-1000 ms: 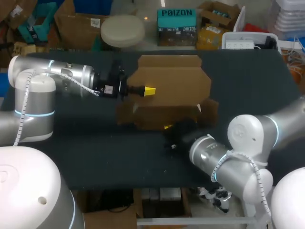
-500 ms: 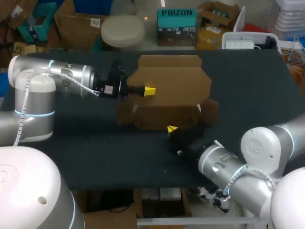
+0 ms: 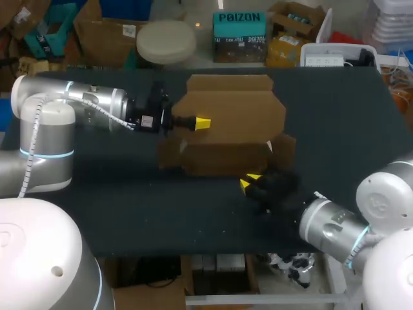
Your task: Assemble the packaging by folding the flat box into shape, placing the metal phone stand inside, and closing the box properly
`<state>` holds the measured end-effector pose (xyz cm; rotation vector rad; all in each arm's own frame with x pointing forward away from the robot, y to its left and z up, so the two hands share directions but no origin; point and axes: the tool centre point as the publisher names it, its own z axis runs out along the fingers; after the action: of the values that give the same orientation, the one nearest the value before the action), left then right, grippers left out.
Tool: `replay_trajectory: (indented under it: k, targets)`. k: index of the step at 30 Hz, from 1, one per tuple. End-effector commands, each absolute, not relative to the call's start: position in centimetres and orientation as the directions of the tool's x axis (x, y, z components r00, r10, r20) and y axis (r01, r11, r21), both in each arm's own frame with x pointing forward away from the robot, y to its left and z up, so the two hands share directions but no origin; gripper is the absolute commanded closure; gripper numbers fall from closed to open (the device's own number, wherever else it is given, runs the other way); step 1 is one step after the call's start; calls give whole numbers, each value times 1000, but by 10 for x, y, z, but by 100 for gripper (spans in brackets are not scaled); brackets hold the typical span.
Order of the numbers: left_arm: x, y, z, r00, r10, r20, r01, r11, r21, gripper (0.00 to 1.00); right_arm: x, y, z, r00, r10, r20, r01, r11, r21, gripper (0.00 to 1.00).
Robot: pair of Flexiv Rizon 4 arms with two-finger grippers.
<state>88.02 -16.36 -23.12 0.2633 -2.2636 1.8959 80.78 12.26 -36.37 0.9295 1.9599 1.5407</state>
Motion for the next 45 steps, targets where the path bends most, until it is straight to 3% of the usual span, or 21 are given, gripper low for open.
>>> replay_trajectory:
  k: [1, 3, 10, 16, 26, 45]
  targets:
    - [881, -164, -235, -969, -19, 248, -248, 176, -953, 100, 794, 97, -345, -691, 721, 51, 220, 143, 965, 67]
    - [881, -164, -235, -969, -19, 248, -248, 176, -953, 100, 791, 90, -342, -697, 715, 50, 218, 145, 965, 60]
    - [881, -164, -235, -969, -19, 248, -248, 176, -953, 100, 784, 66, -339, -716, 698, 30, 205, 170, 964, 51]
    - [881, -164, -235, -969, -19, 248, -248, 176, -953, 100, 778, 44, -338, -751, 659, 40, 211, 183, 960, 49]
    - [881, -164, -235, -969, -19, 248, -248, 176, -953, 100, 771, 22, -336, -805, 592, 40, 241, 265, 933, 36]
    - [881, -164, -235, -969, -19, 248, -248, 176, -953, 100, 755, -18, -334, -816, 575, -66, 211, 401, 891, 32]
